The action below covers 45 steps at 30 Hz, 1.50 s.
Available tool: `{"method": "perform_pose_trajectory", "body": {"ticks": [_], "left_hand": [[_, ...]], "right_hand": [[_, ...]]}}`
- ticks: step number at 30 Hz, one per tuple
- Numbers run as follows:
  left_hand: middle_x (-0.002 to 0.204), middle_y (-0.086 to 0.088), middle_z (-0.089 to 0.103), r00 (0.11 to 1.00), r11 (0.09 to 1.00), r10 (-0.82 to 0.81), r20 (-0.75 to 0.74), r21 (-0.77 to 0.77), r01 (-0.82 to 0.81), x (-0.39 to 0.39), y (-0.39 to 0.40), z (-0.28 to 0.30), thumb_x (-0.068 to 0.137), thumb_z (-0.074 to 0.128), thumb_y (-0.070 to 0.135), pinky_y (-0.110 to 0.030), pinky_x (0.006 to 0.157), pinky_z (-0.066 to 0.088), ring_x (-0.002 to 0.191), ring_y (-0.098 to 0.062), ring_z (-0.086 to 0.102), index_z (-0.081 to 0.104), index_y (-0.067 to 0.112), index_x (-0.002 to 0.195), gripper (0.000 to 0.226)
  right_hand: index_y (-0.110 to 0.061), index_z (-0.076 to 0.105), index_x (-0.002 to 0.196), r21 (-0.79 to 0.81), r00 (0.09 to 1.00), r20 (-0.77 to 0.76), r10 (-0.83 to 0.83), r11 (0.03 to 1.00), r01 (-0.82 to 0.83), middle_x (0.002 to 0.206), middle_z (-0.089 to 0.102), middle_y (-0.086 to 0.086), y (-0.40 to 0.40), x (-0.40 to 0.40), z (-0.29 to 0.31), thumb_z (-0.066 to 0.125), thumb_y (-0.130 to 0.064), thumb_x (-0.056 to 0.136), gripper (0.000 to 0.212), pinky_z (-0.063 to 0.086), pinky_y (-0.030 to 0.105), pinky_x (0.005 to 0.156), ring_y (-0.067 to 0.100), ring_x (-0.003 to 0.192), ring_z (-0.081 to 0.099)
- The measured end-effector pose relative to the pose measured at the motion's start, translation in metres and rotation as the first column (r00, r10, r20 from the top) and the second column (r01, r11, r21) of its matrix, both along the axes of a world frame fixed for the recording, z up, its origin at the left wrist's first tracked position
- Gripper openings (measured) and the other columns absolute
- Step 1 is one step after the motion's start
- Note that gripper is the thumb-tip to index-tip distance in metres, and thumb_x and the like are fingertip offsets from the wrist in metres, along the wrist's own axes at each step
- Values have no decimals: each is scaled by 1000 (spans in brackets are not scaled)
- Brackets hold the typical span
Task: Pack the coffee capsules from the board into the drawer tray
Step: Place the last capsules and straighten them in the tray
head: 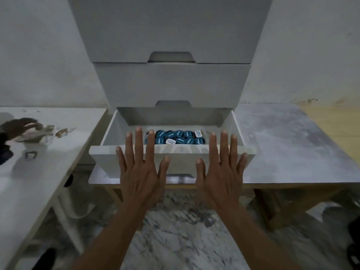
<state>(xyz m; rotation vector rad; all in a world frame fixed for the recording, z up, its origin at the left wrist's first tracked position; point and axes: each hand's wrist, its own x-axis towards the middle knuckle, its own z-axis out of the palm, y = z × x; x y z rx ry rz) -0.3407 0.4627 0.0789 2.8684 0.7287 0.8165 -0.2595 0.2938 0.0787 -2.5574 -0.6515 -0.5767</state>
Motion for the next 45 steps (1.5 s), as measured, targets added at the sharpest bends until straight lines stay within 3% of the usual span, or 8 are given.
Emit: {"method": "perform_pose_trajectory", "body": {"ticks": [3,9,29,45], "left_hand": [[163,-8,-7,999,997,30,11,73,-31,7,17,-27,95,32,58,-56,120,2,150,-29,-7,2,21,155,77],[164,-8,-6,998,991,31,62,129,-38,30,44,-56,94,33,59,-57,119,-4,150,-30,-8,1,23,155,78],[163,-9,-9,994,978,9,105,205,-30,129,103,-41,95,23,64,-60,118,0,150,-30,-10,-5,22,155,78],[163,-9,-10,979,959,-8,203,280,-50,180,143,-67,97,30,57,-56,119,-4,150,-31,-10,-4,23,155,76]], "right_hand": [[-23,1,155,-21,999,36,-27,999,28,164,-8,4,14,17,-25,34,-50,97,72,4,62,117,25,150,-9],[-23,6,156,14,985,125,-117,993,116,163,-1,8,39,43,-59,29,-56,96,72,4,70,111,31,150,-5],[-23,2,156,41,970,211,-118,993,112,164,-2,7,94,147,-47,23,-55,98,69,2,69,112,30,150,-6],[-20,3,155,124,926,351,-140,987,103,162,-3,9,129,203,-67,31,-51,98,71,4,68,113,32,150,-2]]}}
